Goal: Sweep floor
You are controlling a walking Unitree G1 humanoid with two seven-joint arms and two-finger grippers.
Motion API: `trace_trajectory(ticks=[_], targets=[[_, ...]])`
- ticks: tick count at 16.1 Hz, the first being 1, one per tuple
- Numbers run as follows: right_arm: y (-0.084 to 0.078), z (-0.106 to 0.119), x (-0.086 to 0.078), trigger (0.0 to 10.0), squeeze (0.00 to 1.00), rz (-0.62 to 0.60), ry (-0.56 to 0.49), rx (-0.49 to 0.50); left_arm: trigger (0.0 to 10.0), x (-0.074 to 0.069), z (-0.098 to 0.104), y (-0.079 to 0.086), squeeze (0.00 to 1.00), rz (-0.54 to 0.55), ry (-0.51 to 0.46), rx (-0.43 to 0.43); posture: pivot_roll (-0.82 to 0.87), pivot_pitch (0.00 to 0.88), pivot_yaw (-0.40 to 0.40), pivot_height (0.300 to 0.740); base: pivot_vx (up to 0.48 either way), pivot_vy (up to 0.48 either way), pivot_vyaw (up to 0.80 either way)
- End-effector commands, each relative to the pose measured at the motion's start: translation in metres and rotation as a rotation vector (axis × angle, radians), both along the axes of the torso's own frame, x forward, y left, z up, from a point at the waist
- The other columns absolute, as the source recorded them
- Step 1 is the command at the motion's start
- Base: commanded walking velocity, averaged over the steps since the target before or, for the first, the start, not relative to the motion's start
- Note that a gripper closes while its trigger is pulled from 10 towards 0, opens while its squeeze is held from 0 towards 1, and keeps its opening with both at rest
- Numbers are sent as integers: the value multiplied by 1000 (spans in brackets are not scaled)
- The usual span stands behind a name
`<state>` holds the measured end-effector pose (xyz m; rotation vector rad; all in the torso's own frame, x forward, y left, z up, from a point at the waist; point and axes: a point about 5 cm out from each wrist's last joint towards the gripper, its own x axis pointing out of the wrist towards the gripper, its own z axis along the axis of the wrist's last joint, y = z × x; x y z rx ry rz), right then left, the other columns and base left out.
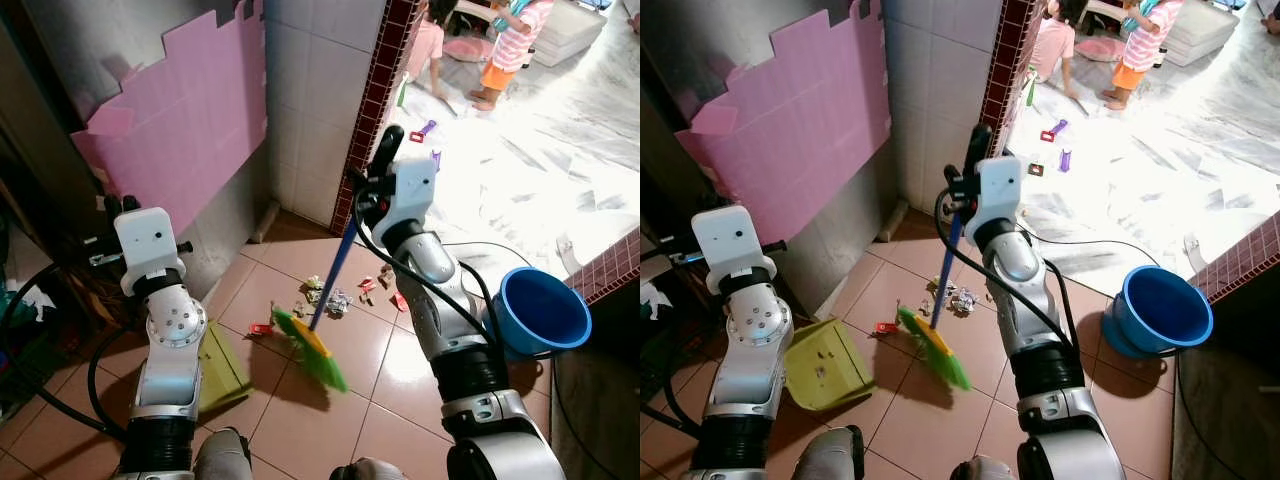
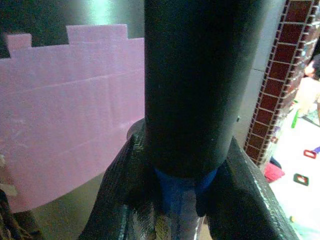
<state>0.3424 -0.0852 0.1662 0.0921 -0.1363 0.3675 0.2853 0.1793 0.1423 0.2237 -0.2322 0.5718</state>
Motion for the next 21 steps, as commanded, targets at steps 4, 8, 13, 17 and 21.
trace_trajectory(ticks=[4,8,13,17,21], targets=[[2,34,7,10000,0,1,-142,58,10000,4,10,-6,0,-14,-74,26,47,72,-112,740,0,0,0],[19,57,16,10000,0,12,-212,79,10000,2,4,-6,0,10,-74,1,14,107,-71,740,0,0,0],[38,64,8,10000,0,56,-250,94,10000,20,18,-24,0,-80,-134,27,7,212,-87,740,0,0,0],[39,65,10,10000,0,75,-285,26,10000,30,12,-29,0,-73,-134,-8,-47,275,-69,740,0,0,0],[40,75,15,10000,0,42,-314,21,10000,41,6,-39,0,-85,-128,-20,-61,308,-101,740,0,0,0]])
